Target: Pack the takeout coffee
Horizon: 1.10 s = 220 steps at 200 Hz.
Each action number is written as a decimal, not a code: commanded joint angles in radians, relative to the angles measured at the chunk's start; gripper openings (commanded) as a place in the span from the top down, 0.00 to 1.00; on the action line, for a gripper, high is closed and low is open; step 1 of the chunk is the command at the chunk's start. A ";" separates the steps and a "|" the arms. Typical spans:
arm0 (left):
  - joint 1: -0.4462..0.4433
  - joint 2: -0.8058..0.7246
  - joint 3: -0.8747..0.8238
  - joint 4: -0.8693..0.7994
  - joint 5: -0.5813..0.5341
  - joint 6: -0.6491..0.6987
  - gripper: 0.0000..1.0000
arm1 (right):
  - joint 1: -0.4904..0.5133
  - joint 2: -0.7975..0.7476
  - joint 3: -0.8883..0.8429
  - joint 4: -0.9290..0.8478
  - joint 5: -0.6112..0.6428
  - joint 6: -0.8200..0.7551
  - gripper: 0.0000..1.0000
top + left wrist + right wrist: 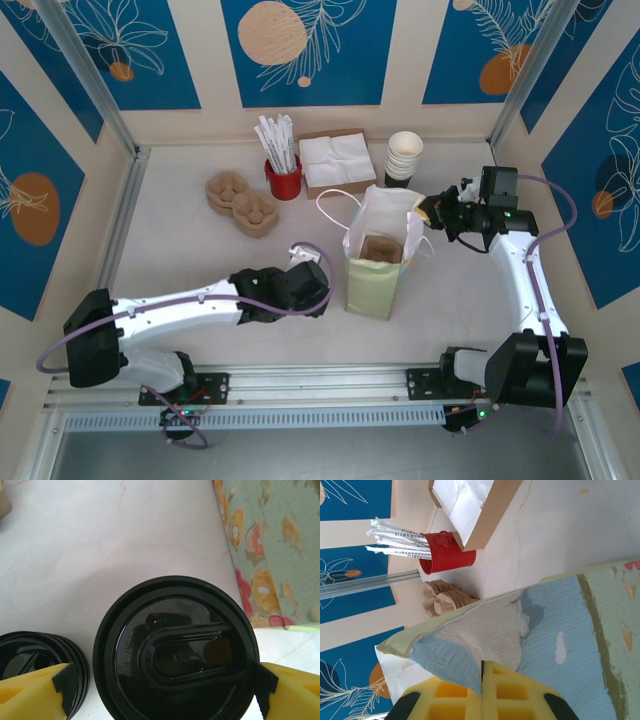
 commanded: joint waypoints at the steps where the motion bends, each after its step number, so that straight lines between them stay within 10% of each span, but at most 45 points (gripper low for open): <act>1: -0.015 0.019 0.051 -0.046 0.004 -0.033 0.11 | -0.011 -0.017 -0.013 -0.014 -0.013 -0.021 1.00; 220: -0.015 0.163 0.136 -0.179 0.064 -0.119 0.21 | -0.059 -0.017 -0.015 -0.017 -0.049 -0.031 1.00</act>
